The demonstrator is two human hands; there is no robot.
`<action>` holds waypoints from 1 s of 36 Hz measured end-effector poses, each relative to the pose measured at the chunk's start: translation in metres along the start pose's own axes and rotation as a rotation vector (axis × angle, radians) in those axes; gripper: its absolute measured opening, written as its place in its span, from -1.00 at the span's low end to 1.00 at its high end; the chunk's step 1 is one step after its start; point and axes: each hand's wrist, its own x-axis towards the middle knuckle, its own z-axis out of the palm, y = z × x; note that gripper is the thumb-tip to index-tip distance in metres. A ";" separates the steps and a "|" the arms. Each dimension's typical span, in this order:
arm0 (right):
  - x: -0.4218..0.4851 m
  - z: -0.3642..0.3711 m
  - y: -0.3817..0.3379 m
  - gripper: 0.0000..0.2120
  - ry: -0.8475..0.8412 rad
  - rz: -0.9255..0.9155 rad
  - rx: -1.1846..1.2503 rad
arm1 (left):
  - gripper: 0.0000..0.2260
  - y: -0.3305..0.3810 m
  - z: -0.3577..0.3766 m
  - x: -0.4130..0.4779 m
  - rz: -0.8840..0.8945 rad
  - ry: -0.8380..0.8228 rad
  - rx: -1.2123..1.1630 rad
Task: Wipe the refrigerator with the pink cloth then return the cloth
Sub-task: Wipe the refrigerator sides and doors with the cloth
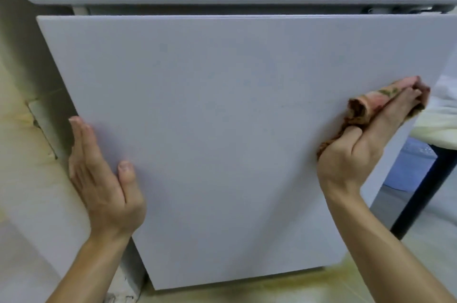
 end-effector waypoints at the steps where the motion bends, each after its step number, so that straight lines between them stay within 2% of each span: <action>1: -0.001 0.005 -0.008 -0.25 0.025 -0.013 0.007 | -0.42 0.001 0.000 0.000 -0.006 0.000 0.002; 3: -0.005 0.013 -0.020 -0.27 0.026 -0.068 0.011 | -0.42 0.005 -0.001 0.000 -0.020 -0.002 0.003; 8: -0.033 0.040 -0.054 -0.28 -0.160 -0.269 0.025 | -0.42 0.013 -0.003 0.002 -0.046 -0.001 0.041; 12: -0.074 0.060 -0.075 -0.38 -0.271 -0.397 0.030 | -0.43 0.018 -0.005 0.009 -0.006 -0.020 0.062; 16: -0.135 0.068 -0.084 -0.42 -0.562 -0.608 0.027 | -0.43 0.023 -0.007 0.009 0.021 -0.042 0.102; 18: -0.154 0.068 -0.078 -0.45 -0.652 -0.727 -0.012 | -0.39 0.027 -0.006 0.005 0.055 -0.077 0.123; 24: -0.132 0.044 -0.057 -0.45 -0.703 -0.851 -0.104 | -0.39 0.038 -0.003 -0.008 0.132 -0.150 0.131; 27: -0.108 0.019 -0.020 -0.38 -0.616 -0.835 -0.178 | -0.41 0.046 0.006 -0.008 0.157 -0.138 0.094; 30: -0.078 -0.013 0.027 -0.26 -0.553 -0.736 -0.242 | -0.41 0.056 0.017 -0.008 0.179 -0.132 0.078; 33: -0.051 -0.044 0.053 -0.22 -0.468 -0.507 -0.248 | -0.43 0.063 0.026 -0.010 0.145 -0.126 0.062; 36: -0.028 -0.060 0.066 -0.31 -0.288 -0.206 -0.148 | -0.43 0.070 0.032 -0.012 0.098 -0.112 0.030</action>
